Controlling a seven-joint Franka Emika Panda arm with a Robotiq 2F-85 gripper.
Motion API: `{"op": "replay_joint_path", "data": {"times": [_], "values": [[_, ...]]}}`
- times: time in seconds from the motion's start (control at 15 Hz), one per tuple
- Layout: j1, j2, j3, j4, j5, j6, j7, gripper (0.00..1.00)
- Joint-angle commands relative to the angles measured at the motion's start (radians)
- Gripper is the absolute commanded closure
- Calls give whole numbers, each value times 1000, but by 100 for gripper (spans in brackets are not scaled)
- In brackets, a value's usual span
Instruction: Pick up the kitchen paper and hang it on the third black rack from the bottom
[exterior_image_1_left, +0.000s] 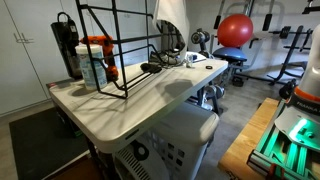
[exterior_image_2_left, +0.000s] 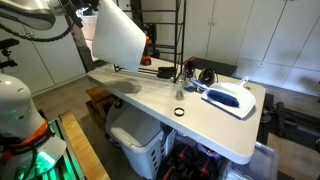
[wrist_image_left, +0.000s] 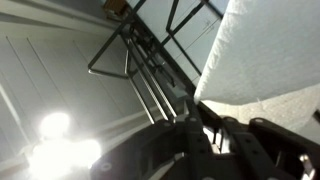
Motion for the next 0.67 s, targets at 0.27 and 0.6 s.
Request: {"op": "replay_joint_path", "data": {"times": [0.27,0.6], "values": [[-11,155,45,215,-263,-343,-55,99],[9,174,19,241,-284,-445,-73,94]]}}
